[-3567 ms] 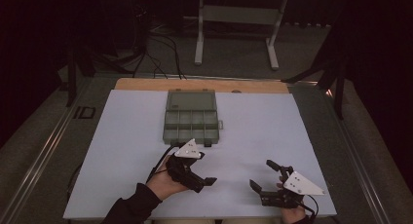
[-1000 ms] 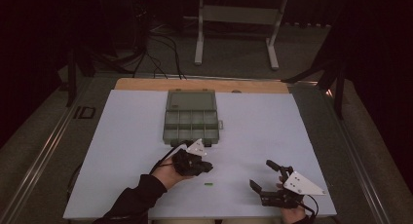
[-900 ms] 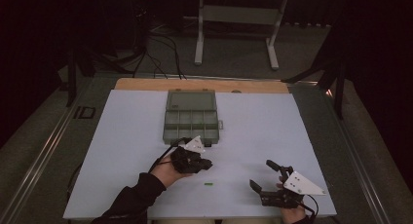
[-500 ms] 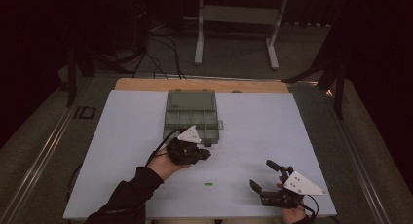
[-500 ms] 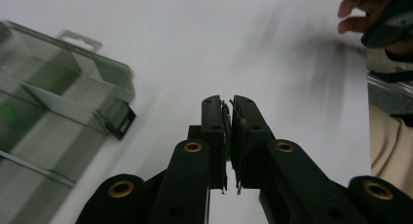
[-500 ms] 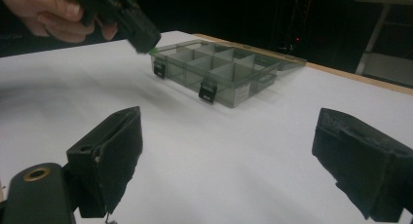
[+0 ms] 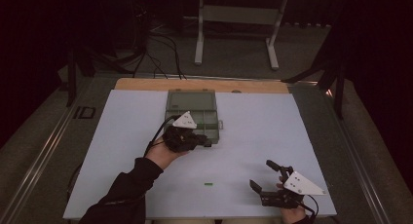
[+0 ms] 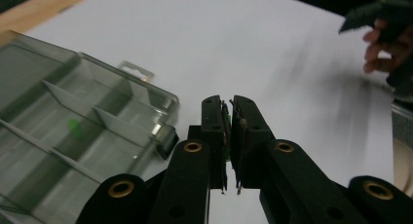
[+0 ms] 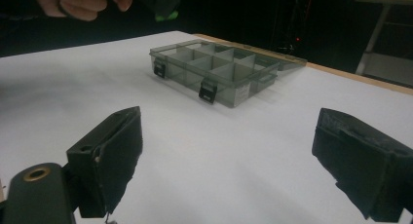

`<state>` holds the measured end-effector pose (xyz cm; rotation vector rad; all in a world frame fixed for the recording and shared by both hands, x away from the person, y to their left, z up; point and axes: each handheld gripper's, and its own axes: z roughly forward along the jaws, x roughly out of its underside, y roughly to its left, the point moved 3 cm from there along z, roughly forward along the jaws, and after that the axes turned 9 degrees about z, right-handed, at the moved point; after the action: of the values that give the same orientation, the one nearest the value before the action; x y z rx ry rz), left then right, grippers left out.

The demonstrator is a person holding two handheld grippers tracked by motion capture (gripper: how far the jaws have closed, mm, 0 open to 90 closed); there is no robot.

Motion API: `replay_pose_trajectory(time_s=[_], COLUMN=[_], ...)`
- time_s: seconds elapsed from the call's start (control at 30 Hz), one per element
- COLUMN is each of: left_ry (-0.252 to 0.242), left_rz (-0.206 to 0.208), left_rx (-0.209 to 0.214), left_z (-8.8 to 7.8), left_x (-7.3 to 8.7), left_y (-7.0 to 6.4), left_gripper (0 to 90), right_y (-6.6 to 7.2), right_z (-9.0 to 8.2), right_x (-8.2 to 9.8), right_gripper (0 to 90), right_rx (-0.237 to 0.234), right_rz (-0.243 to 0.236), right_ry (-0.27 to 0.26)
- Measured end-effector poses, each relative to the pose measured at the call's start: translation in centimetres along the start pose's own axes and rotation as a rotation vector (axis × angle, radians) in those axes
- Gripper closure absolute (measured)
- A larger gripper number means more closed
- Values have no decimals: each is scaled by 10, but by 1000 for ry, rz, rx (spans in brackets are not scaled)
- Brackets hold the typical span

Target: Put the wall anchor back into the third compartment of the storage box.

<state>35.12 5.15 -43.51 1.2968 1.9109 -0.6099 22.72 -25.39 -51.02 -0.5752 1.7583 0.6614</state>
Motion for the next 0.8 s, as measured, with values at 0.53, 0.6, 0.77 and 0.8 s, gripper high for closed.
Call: replay_pose_trajectory(time_s=[0.53, 0.6, 0.77, 0.8], left_ry=[-52, -54, -61, -63], left_rz=[-86, -98, -139, -149], left_rx=[-159, -174, -216, -220], left_z=[1, 2, 7, 8], left_x=[-18, -20, -20, -20], left_y=[35, 39, 50, 52], left_gripper=[836, 836, 836, 836], right_y=[0, 0, 1, 1], right_z=[0, 0, 0, 0], right_x=[0, 0, 0, 0], right_gripper=[112, 112, 112, 112], right_rx=[-3, -4, -6, -6], right_rz=[-1, 0, -3, -1], right_ry=[1, 1, 1, 1])
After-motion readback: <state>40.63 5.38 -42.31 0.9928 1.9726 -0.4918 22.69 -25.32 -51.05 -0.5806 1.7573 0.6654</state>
